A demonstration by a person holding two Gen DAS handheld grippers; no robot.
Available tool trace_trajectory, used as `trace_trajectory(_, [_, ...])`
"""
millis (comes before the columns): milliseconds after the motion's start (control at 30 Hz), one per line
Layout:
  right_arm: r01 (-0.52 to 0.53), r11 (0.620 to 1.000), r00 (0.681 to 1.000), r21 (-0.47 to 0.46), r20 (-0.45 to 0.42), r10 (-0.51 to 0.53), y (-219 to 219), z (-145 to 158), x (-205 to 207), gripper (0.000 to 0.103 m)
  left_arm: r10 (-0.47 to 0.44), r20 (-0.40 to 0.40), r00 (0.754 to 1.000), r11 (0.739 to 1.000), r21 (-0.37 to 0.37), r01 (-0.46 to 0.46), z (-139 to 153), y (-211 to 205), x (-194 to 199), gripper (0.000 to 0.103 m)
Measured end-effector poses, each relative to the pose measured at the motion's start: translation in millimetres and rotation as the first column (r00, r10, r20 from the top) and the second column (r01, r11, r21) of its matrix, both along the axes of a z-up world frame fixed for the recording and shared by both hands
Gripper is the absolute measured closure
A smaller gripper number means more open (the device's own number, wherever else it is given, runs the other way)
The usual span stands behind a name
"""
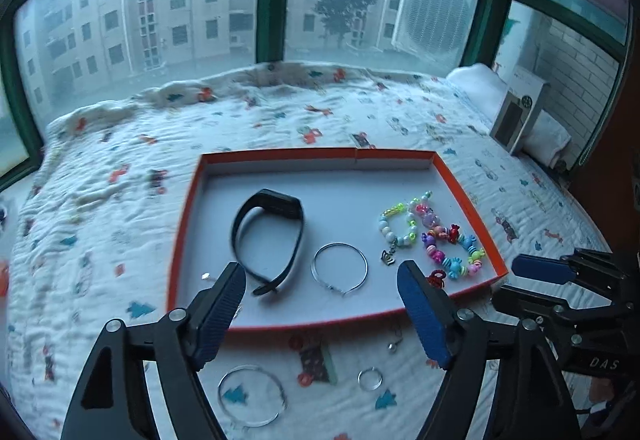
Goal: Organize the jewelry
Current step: 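Withdraw both tools from the tray toward the remaining earrings on the quilt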
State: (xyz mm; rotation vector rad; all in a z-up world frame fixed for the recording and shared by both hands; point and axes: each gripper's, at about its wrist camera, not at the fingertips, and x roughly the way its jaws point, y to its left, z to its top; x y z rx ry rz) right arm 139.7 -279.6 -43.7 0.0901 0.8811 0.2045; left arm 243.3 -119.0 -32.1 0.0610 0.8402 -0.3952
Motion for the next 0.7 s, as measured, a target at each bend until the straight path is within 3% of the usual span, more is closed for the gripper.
trace_trajectory(333, [0.016, 0.999, 0.998, -0.029, -0.06, -0.018, -16.1, -21.6, -28.2, 0.048, 0.083, 0.01, 0.997, 0.996, 0.011, -0.083, 1.2, 39.6, -41.5, 0.016])
trace_trajectory(700, [0.024, 0.999, 0.993, -0.035, -0.116, -0.028, -27.9, -46.5, -10.5, 0.048, 0.116, -0.05, 0.992, 0.993, 0.013, -0.115, -26.4, 62.7, -54.4, 0.016])
